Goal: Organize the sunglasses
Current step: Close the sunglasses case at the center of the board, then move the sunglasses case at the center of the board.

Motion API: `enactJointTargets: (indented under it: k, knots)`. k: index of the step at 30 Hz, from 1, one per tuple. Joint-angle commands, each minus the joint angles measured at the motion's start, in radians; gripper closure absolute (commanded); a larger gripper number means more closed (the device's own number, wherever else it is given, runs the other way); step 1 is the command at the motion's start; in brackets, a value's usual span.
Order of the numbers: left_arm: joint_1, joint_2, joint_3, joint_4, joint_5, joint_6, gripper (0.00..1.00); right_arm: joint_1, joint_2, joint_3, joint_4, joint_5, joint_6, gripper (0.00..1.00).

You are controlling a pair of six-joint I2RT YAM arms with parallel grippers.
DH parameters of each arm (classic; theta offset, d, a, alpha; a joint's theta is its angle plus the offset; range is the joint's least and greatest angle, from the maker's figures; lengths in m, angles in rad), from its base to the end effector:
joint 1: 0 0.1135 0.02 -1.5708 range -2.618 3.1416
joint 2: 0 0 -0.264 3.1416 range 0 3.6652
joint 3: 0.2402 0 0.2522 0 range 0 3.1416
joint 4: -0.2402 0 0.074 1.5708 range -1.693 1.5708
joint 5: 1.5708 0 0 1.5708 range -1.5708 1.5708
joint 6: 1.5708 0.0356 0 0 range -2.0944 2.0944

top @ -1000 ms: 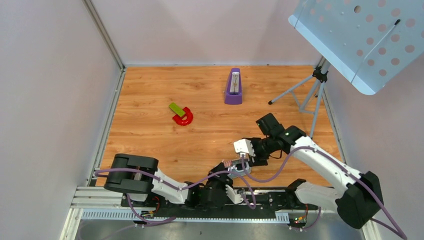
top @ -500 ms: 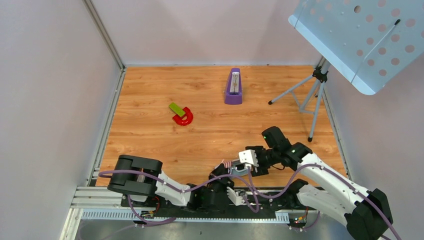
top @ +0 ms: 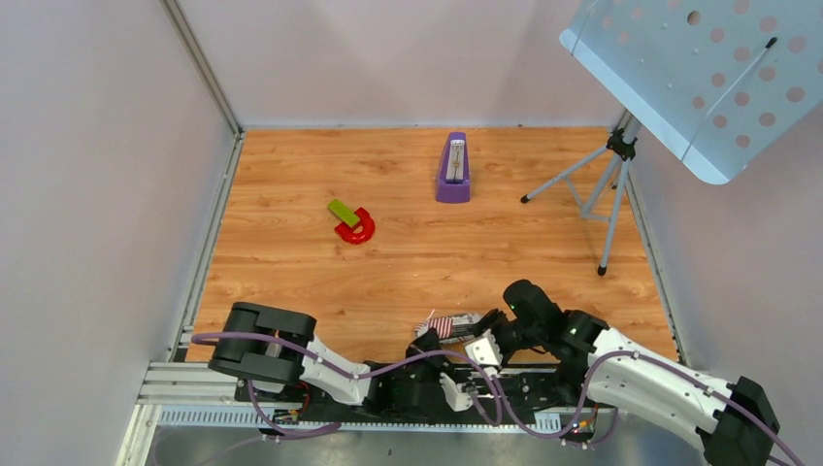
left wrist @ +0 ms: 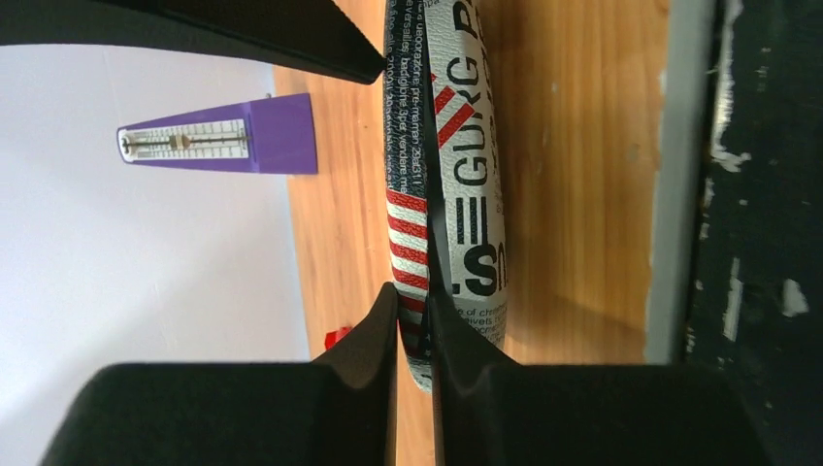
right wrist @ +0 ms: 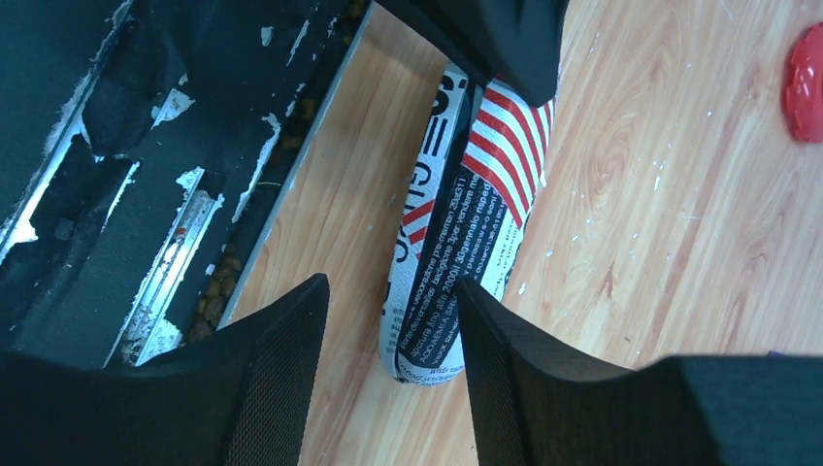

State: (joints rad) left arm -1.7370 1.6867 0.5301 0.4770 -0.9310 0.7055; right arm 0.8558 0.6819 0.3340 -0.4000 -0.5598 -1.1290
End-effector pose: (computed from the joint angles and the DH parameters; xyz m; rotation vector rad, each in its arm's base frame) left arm -0.0179 -0.2790 0.1158 1.6470 1.0909 0.3869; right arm 0.0789 0.1197 0.1819 -2.0045 0.9773 0.4986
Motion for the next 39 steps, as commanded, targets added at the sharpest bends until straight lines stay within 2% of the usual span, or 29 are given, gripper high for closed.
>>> enactJointTargets:
  k: [1,4,7,10,12,17,22,24,28,29,33,39]
  knots:
    - [-0.025,0.032,-0.019,-0.225,0.269,-0.078,0.90,0.041,-0.014,-0.047,0.021,0.023,-0.030,0.45]
    - [-0.027,0.012,0.004,-0.285,0.307,-0.153,0.61,0.043,-0.013,-0.048,0.007,0.037,-0.054,0.44]
    - [-0.027,-0.081,0.006,-0.326,0.295,-0.237,0.38,0.043,-0.011,-0.041,0.004,0.057,-0.056,0.43]
    - [-0.026,-0.267,-0.031,-0.327,0.306,-0.257,0.23,0.042,-0.008,-0.043,0.004,0.065,-0.046,0.43]
    - [-0.023,-0.389,-0.037,-0.373,0.318,-0.293,0.17,0.040,-0.008,-0.050,0.007,0.071,-0.038,0.42]
    - [-0.012,-0.645,-0.044,-0.530,0.285,-0.461,0.14,0.035,-0.022,-0.001,-0.011,0.101,0.021,0.40]
    - [0.006,-0.805,-0.106,-0.544,0.299,-0.583,0.11,0.034,0.010,0.077,-0.081,0.094,0.056,0.36]
    - [0.012,-0.816,-0.110,-0.546,0.251,-0.630,0.11,0.034,0.033,0.095,-0.088,0.082,0.078,0.29]
    - [0.052,-0.844,-0.115,-0.529,0.158,-0.741,0.09,0.034,0.088,0.136,-0.104,0.032,0.097,0.04]
    - [0.065,-0.854,-0.119,-0.524,0.156,-0.762,0.08,0.034,0.107,0.155,-0.126,0.011,0.106,0.01]
    - [0.094,-0.911,-0.140,-0.504,0.155,-0.813,0.08,0.043,0.203,0.253,-0.277,-0.068,0.131,0.00]
    - [0.095,-1.018,-0.163,-0.497,0.061,-0.868,0.08,0.052,0.313,0.283,-0.164,0.011,0.360,0.00]
